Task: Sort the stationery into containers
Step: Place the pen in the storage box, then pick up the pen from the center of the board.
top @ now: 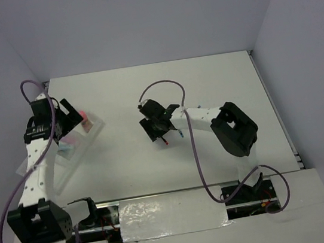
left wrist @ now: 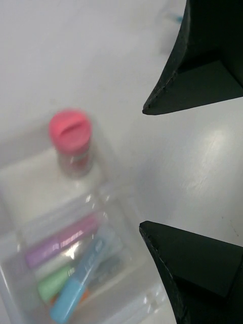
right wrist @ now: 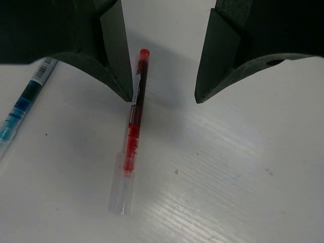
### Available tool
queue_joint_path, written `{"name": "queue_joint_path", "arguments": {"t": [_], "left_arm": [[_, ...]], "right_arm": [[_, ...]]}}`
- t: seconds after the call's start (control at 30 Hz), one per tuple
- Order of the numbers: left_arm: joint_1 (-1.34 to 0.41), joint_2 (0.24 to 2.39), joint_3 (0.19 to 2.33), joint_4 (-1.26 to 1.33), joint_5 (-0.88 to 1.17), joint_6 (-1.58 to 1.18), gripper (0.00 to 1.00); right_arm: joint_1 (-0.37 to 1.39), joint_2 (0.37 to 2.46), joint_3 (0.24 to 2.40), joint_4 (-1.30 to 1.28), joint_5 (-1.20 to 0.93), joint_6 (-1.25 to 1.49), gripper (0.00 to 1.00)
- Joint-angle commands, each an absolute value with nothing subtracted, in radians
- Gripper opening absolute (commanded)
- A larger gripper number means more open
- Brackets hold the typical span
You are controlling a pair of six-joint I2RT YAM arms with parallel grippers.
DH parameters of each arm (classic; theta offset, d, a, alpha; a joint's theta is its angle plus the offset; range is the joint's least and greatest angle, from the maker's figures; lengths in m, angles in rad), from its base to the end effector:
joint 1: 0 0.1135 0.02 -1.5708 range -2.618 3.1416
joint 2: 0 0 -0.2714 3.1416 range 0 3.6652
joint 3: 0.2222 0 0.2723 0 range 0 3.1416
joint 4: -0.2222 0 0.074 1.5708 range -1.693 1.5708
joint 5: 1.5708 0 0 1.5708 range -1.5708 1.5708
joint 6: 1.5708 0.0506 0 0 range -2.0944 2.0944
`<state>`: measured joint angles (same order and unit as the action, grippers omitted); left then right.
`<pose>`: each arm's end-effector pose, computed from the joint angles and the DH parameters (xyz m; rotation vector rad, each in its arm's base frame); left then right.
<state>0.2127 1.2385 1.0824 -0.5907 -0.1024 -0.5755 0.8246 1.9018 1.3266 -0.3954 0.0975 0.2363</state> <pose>0.2867 0.0672 0.3036 -0.9360 2.1159 -0.0658 0.2982 0.3153 0.1734 -0.7054 2.4619 0.2931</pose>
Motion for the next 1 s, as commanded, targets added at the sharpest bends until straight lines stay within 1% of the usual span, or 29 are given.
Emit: {"name": "queue_joint_path", "arguments": {"t": [0.0,0.13,0.2,0.3,0.33,0.4,0.43,0.47,0.53,0.57,0.6,0.63,0.67,0.73,0.83,0.97], "left_arm": [[0.166,1.12,1.049,-0.569,-0.017,-0.468,0.99],[0.161,0.982,0.977,-0.586,0.023,-0.445,0.99],[0.158,0.954,0.96,-0.589,0.049,-0.436,0.99],[0.152,0.92,0.942,-0.614,0.084,-0.433,0.99],[0.15,0.907,0.937,-0.617,0.098,-0.434,0.99],[0.15,0.887,0.936,-0.626,0.142,-0.442,0.99],[0.149,0.87,0.936,-0.626,0.165,-0.446,0.99],[0.15,0.862,0.936,-0.62,0.258,-0.457,0.99],[0.15,0.864,0.924,-0.581,0.403,-0.495,0.99],[0.144,0.868,0.913,-0.56,0.482,-0.521,0.99],[0.121,0.868,0.875,-0.475,0.637,-0.594,0.99],[0.101,0.865,0.856,-0.43,0.687,-0.595,0.99],[0.072,0.858,0.844,-0.393,0.702,-0.673,0.99],[-0.03,0.822,0.822,-0.3,0.666,-0.736,0.99],[-0.116,0.805,0.834,-0.291,0.574,-0.784,0.99],[-0.138,0.821,0.864,-0.388,0.467,-0.75,0.99]], "right_arm": [[0.83,1.937,1.397,-0.451,0.169,0.218,0.6],[0.818,1.979,1.422,-0.454,0.176,0.21,0.59],[0.804,2.003,1.422,-0.453,0.16,0.21,0.56],[0.785,2.043,1.405,-0.448,0.094,0.227,0.43],[0.785,2.049,1.399,-0.446,0.074,0.244,0.34],[0.784,2.056,1.382,-0.434,0.028,0.264,0.27],[0.782,2.056,1.368,-0.43,0.02,0.282,0.19],[0.784,2.049,1.359,-0.425,0.005,0.288,0.17],[0.793,1.996,1.313,-0.358,-0.073,0.288,0.07],[0.802,1.965,1.295,-0.327,-0.112,0.29,0.06],[0.828,1.891,1.249,-0.243,-0.199,0.294,0.06],[0.847,1.85,1.23,-0.197,-0.243,0.299,0.06],[0.865,1.815,1.217,-0.163,-0.276,0.308,0.06],[0.9,1.74,1.213,-0.1,-0.305,0.346,0.07],[0.943,1.698,1.239,-0.06,-0.302,0.418,0.07],[0.968,1.646,1.255,-0.015,-0.241,0.514,0.07]]}}
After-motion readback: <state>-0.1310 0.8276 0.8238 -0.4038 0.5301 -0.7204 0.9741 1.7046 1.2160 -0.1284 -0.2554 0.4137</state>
